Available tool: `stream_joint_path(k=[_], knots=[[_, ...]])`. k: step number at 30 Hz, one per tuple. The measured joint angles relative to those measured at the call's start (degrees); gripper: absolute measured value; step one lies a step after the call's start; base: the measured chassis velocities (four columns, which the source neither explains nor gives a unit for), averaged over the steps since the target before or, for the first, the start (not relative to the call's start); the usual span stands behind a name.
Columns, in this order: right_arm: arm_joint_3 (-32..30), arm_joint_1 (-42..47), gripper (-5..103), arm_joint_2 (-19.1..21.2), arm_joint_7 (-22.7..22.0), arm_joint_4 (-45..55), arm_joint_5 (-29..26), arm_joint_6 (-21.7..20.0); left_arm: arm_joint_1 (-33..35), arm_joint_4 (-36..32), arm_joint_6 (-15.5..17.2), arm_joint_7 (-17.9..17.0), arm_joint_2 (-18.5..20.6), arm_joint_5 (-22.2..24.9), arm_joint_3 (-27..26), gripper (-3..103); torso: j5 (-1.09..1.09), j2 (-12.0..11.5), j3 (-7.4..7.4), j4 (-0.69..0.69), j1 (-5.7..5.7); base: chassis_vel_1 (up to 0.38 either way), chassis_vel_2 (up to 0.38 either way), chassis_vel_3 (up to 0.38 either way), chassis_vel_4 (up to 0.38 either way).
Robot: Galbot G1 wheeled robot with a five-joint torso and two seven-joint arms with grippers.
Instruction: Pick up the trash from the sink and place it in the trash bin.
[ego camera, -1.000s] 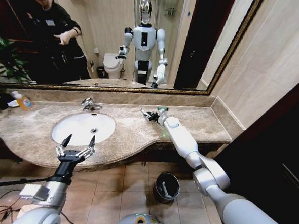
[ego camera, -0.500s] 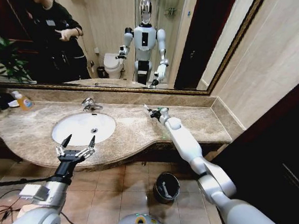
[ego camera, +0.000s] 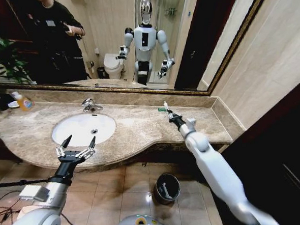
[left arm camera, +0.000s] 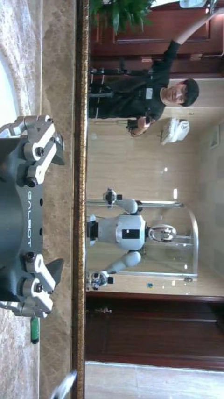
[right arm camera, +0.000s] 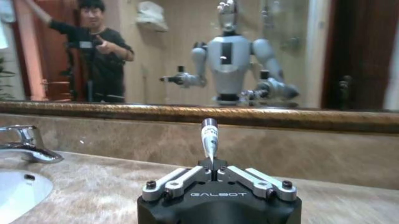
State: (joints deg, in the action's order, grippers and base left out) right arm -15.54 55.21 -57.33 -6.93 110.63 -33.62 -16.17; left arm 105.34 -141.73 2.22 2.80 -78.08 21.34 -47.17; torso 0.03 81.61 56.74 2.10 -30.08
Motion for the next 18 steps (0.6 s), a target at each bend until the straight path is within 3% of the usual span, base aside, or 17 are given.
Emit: stream_joint_path(k=[8,14,15,18], knots=[[-13.6,19.1,0,2.7,-1.2,11.5,-0.8,0.1,0.0,0.0,0.0,0.0,0.0,0.0,0.0,100,0.0,0.0,0.0,0.0,0.0,0.0,0.0,0.0,0.0],[-18.3,28.5,0,0.4,1.6,14.4,1.7,2.3,0.0,0.0,0.0,0.0,0.0,0.0,0.0,100,-0.02,0.0,0.0,0.0,0.01,0.0,0.0,0.0,0.0],[-19.8,31.5,0,-1.1,4.1,14.6,3.4,4.0,0.0,0.0,0.0,0.0,0.0,0.0,0.0,100,-0.03,0.0,0.0,0.01,0.01,0.0,0.0,0.0,0.0],[-20.5,34.5,0,-3.1,5.9,14.5,5.6,6.4,0.0,0.0,0.0,0.0,0.0,0.0,0.0,100,-0.03,0.0,0.0,0.01,0.0,0.0,0.0,0.0,0.0]])
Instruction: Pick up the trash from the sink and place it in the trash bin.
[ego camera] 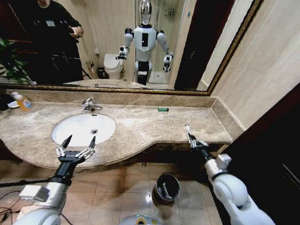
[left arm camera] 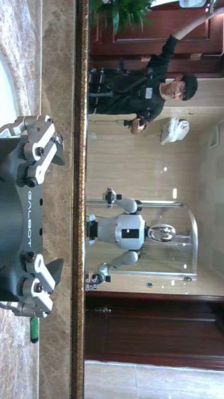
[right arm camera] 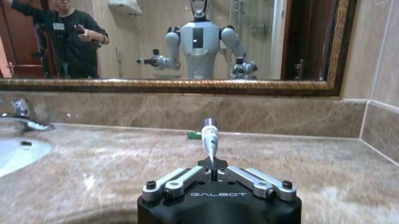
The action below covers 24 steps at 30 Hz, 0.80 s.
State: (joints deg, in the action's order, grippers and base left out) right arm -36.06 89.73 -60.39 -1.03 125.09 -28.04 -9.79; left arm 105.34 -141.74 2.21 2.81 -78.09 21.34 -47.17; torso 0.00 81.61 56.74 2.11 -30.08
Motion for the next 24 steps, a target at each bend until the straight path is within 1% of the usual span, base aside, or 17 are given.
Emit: stream_joint_path(k=[3,4,7,8,10,11,13,14,16,17,20,24], knots=[[-0.2,3.1,0,-3.3,0.9,-1.0,4.7,2.5,0.0,0.0,0.0,0.0,0.0,0.0,0.0,100,0.0,0.0,0.0,0.0,0.0,0.0,0.0,0.0,0.0],[-0.2,3.1,0,-3.3,0.9,-1.0,4.7,2.5,0.0,0.0,0.0,0.0,0.0,0.0,0.0,100,0.0,0.0,0.0,0.0,0.0,0.0,0.0,0.0,0.0],[0.2,6.1,0,-7.4,0.8,-1.4,8.6,4.6,0.0,0.0,0.0,0.0,0.0,0.0,0.0,100,-0.01,0.0,0.0,0.01,0.0,0.0,0.0,0.0,0.0],[0.2,6.1,0,-7.4,0.8,-1.4,8.6,4.6,0.0,0.0,0.0,0.0,0.0,0.0,0.0,100,-0.01,0.0,0.0,0.01,0.0,0.0,0.0,0.0,0.0],[0.3,7.8,0,-9.8,1.2,-2.1,10.4,6.6,0.0,0.0,0.0,0.0,0.0,0.0,0.0,100,-0.02,0.0,0.0,0.0,0.0,0.0,0.0,0.0,0.0],[0.6,9.7,0,-11.9,2.0,-3.2,12.2,9.2,0.0,0.0,0.0,0.0,0.0,0.0,0.0,100,0.0,0.0,0.0,0.0,0.0,0.0,0.0,0.0,0.0],[0.6,10.2,0,-12.5,2.5,-3.6,12.7,9.8,0.0,0.0,0.0,0.0,0.0,0.0,0.0,100,-0.01,0.0,0.0,0.0,0.0,0.0,0.0,0.0,0.0],[0.6,10.8,0,-13.5,3.2,-4.4,13.3,10.6,0.0,0.0,0.0,0.0,0.0,0.0,0.0,100,-0.02,0.0,0.0,0.0,0.0,0.0,0.0,0.0,0.0],[1.0,11.0,0,-14.9,3.8,-8.0,15.1,13.0,0.0,0.0,0.0,0.0,0.0,0.0,0.0,100,-0.01,0.0,0.0,0.0,0.0,0.0,0.0,0.0,0.0],[1.0,11.0,0,-14.9,3.8,-8.0,15.1,13.0,0.0,0.0,0.0,0.0,0.0,0.0,0.0,100,-0.01,0.0,0.0,0.0,0.0,0.0,0.0,0.0,0.0],[1.8,9.8,0,-16.7,4.2,-13.9,18.4,15.7,0.0,0.0,0.0,0.0,0.0,0.0,0.0,100,0.0,0.0,0.0,0.0,0.0,0.0,0.0,0.0,0.0],[2.9,8.6,0,-17.8,4.2,-18.0,19.8,16.4,0.0,0.0,0.0,0.0,0.0,0.0,0.0,100,0.0,0.0,0.0,0.0,-0.01,0.0,0.0,0.0,0.0]])
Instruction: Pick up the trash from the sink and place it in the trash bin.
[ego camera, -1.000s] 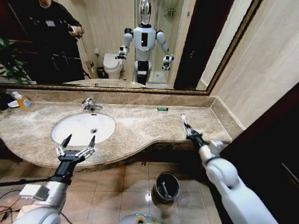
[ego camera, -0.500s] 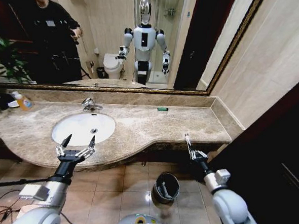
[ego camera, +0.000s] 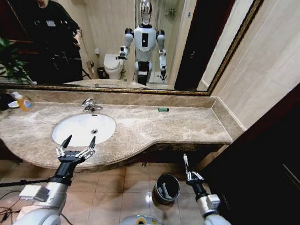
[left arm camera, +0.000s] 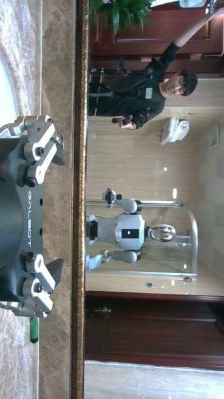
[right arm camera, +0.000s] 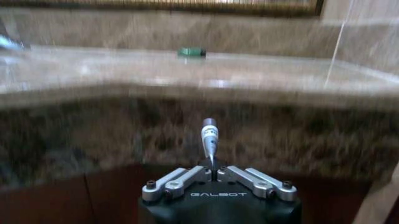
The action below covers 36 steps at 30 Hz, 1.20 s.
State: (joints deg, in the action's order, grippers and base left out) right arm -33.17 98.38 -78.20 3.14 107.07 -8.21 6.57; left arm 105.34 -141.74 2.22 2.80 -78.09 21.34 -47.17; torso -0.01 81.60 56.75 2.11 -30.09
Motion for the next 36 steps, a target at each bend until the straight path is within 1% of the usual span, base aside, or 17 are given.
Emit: stream_joint_path(k=[3,6,8,10,12,13,15,18,20,25,33,34,36], knots=[[1.2,-2.9,0,-1.6,0.0,-6.6,3.0,0.9,0.0,0.0,0.0,0.0,0.0,0.0,0.0,100,0.0,0.0,0.0,0.0,0.0,0.0,0.0,0.0,0.0],[1.5,-4.4,0,-2.3,-0.2,-9.2,3.8,1.0,0.0,0.0,0.0,0.0,0.0,0.0,0.0,100,0.0,0.0,0.0,0.0,0.0,0.0,0.0,0.0,0.0],[1.9,-7.1,0,-3.3,-0.9,-13.8,4.9,1.1,0.0,0.0,0.0,0.0,0.0,0.0,0.0,100,0.0,0.0,0.0,0.0,0.0,0.0,0.0,0.0,0.0],[2.2,-8.0,0,-3.4,-1.3,-15.4,5.2,1.2,0.0,0.0,0.0,0.0,0.0,0.0,0.0,100,0.0,0.0,0.0,0.0,0.0,0.0,0.0,0.0,0.0],[3.5,-9.9,0,-3.1,-3.2,-19.0,5.2,1.7,0.0,0.0,0.0,0.0,0.0,0.0,0.0,100,0.01,0.0,0.0,0.0,0.0,0.0,0.0,0.0,0.0],[3.5,-9.9,0,-3.1,-3.2,-19.0,5.2,1.7,0.0,0.0,0.0,0.0,0.0,0.0,0.0,100,0.01,0.0,0.0,0.0,0.0,0.0,0.0,0.0,0.0],[5.0,-11.6,0,-2.3,-5.6,-22.6,4.8,2.5,0.0,0.0,0.0,0.0,0.0,0.0,0.0,100,0.0,0.0,0.0,0.0,0.0,0.0,0.0,0.0,0.0],[5.3,-12.7,0,-2.5,-6.1,-25.0,4.9,2.7,0.0,0.0,0.0,0.0,0.0,0.0,0.0,100,0.0,0.0,0.0,0.0,0.0,0.0,0.0,0.0,0.0],[5.2,-14.2,0,-3.3,-6.3,-27.7,5.0,3.0,0.0,0.0,0.0,0.0,0.0,0.0,0.0,100,0.01,0.0,0.0,0.0,0.0,0.0,0.0,0.0,0.0],[5.3,-15.7,0,-3.3,-6.7,-30.5,5.0,3.4,0.0,0.0,0.0,0.0,0.0,0.0,0.0,100,0.0,0.0,0.0,0.01,0.0,0.0,0.0,0.0,0.0],[5.5,-16.0,0,-3.5,-6.2,-31.8,5.1,3.7,0.0,0.0,0.0,0.0,0.0,0.0,0.0,100,0.01,0.0,0.0,0.0,0.0,0.0,0.0,0.0,0.0],[5.5,-15.8,-2,-3.4,-6.5,-31.8,5.5,3.7,0.0,0.0,0.0,0.0,0.0,0.0,0.0,100,0.0,0.0,0.0,0.0,0.0,0.0,0.0,0.0,0.0],[5.5,-15.7,-2,-3.4,-6.5,-31.8,5.7,3.7,0.0,0.0,0.0,0.0,0.0,0.0,0.0,100,0.01,0.0,0.0,0.0,0.0,0.0,0.0,0.0,0.0]])
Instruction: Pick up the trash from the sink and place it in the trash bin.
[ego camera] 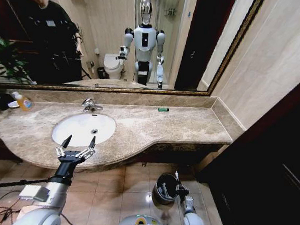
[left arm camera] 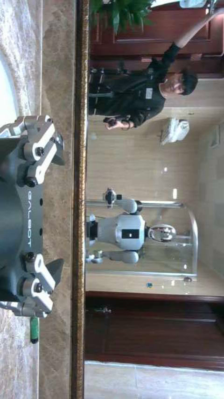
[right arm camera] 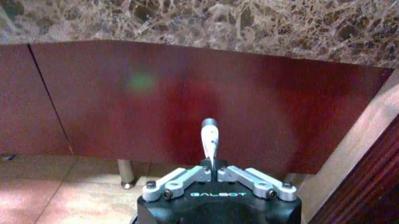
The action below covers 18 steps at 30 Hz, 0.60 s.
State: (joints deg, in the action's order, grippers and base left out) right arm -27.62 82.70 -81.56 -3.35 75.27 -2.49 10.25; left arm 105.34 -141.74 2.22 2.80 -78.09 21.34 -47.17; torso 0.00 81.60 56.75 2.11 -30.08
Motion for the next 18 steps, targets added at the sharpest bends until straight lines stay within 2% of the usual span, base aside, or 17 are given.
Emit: stream_joint_path(k=[1,2,4,7,8,10,11,13,15,18], knots=[[0.0,0.0,8,0.2,-0.2,0.0,0.1,0.0,0.0,0.0,0.0,0.0,0.0,0.0,0.0,100,0.0,0.0,0.0,0.0,0.0,0.0,0.0,0.0,0.0],[-0.1,-0.1,14,0.3,-0.3,-0.1,0.1,0.0,0.0,0.0,0.0,0.0,0.0,0.0,0.0,100,0.0,0.0,0.0,0.0,0.0,0.0,0.0,0.0,0.0],[-0.1,-0.1,14,0.4,-0.3,-0.1,0.1,0.0,0.0,0.0,0.0,0.0,0.0,0.0,0.0,100,0.0,0.0,0.0,0.0,0.0,0.0,0.0,0.0,0.0],[-0.2,0.0,30,0.6,-0.5,0.1,0.1,0.0,0.0,0.0,0.0,0.0,0.0,0.0,0.0,100,0.0,0.0,0.0,0.0,0.0,0.0,0.0,0.0,0.0],[-0.2,0.0,30,0.6,-0.5,0.1,0.1,0.0,0.0,0.0,0.0,0.0,0.0,0.0,0.0,100,0.0,0.0,0.0,0.0,0.0,0.0,0.0,0.0,0.0],[-0.2,0.0,41,0.6,-0.9,0.2,0.1,0.0,0.0,0.0,0.0,0.0,0.0,0.0,0.0,100,0.0,0.0,0.0,0.0,0.0,0.0,0.0,0.0,0.0],[-0.2,0.0,41,0.6,-0.9,0.2,0.1,0.0,0.0,0.0,0.0,0.0,0.0,0.0,0.0,100,0.0,0.0,0.0,0.0,0.0,0.0,0.0,0.0,0.0],[-0.2,0.1,51,0.6,-1.1,0.6,0.1,-0.1,0.0,0.0,0.0,0.0,0.0,0.0,0.0,100,0.0,0.0,0.0,0.0,0.0,0.0,0.0,0.0,0.0],[-0.2,0.2,51,0.6,-1.2,0.8,0.1,-0.1,0.0,0.0,0.0,0.0,0.0,0.0,0.0,100,0.0,0.0,0.0,0.0,0.0,0.0,0.0,0.0,0.0],[0.0,0.4,68,0.3,-1.4,1.5,0.3,-0.3,0.0,0.0,0.0,0.0,0.0,0.0,0.0,100,0.0,0.0,0.0,0.0,0.0,0.0,0.0,0.0,0.0]])
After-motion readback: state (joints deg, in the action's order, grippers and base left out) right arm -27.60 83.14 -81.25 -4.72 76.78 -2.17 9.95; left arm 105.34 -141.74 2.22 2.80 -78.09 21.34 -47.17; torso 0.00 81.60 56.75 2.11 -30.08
